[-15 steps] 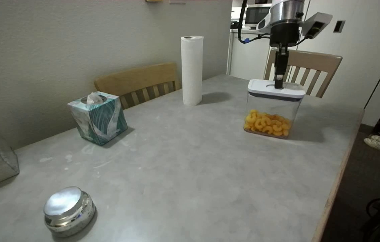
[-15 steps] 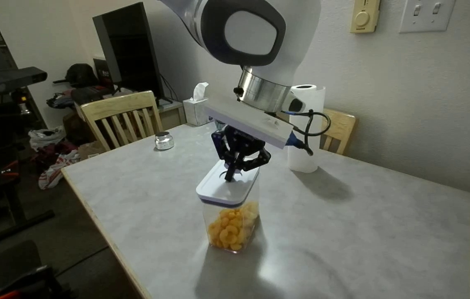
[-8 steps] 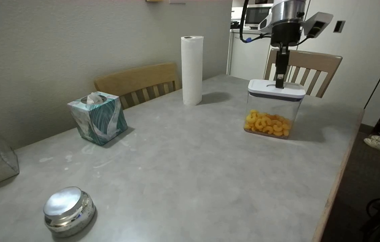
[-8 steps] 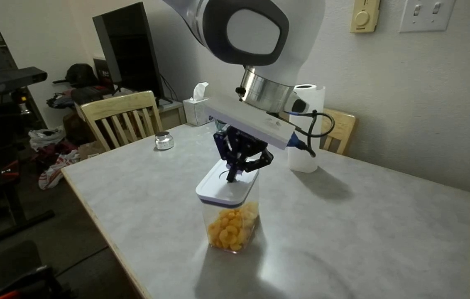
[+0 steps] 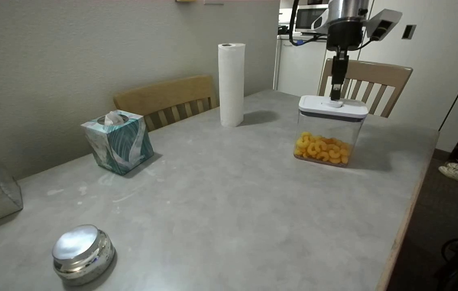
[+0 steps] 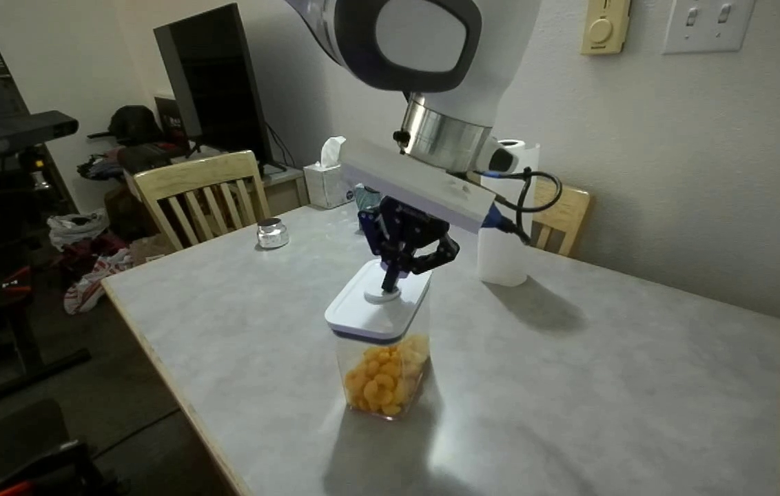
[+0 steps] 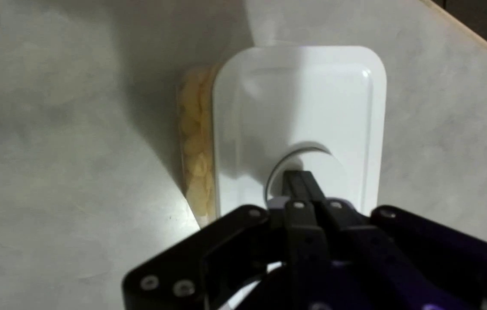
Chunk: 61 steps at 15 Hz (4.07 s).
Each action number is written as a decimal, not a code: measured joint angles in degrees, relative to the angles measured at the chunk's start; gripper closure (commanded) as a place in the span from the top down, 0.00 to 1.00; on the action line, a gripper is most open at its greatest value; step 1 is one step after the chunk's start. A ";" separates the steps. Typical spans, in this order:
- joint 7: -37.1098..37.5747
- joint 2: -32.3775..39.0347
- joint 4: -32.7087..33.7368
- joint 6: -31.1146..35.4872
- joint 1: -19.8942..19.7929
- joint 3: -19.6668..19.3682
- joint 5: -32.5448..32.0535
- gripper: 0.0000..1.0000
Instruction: Press down on the white lid, remove the lid from the food container
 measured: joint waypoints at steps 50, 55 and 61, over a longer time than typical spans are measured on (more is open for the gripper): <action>13.74 -3.72 -7.54 16.54 5.94 0.87 -18.92 1.00; 13.62 -3.68 -7.71 16.54 5.94 2.34 -17.18 1.00; 13.56 -3.74 -8.98 16.53 5.94 3.48 -15.39 1.00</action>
